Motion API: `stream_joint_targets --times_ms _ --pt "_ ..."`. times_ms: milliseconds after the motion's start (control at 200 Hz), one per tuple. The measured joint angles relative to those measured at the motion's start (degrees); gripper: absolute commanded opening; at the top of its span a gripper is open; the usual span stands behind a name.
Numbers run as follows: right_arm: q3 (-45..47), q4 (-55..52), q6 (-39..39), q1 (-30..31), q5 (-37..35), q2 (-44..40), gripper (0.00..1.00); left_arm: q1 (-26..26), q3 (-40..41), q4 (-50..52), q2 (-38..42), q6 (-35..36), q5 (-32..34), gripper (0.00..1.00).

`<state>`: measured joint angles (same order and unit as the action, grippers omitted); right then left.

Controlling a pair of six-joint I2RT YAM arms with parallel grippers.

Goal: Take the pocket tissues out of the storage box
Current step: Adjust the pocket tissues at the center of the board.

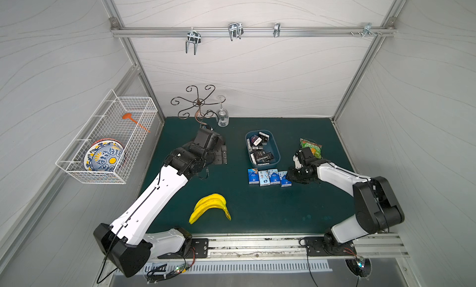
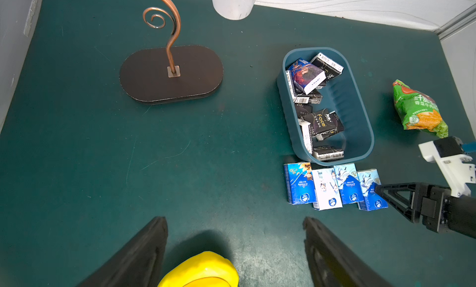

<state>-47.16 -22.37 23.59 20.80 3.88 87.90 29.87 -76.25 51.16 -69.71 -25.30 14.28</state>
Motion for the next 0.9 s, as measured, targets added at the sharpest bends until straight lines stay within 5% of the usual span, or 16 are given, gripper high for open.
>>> stream_joint_targets --times_ms 900 --pt "-2.29 3.78 0.59 -0.04 1.14 3.67 0.54 0.00 0.11 0.02 -0.22 0.00 0.07 0.87"
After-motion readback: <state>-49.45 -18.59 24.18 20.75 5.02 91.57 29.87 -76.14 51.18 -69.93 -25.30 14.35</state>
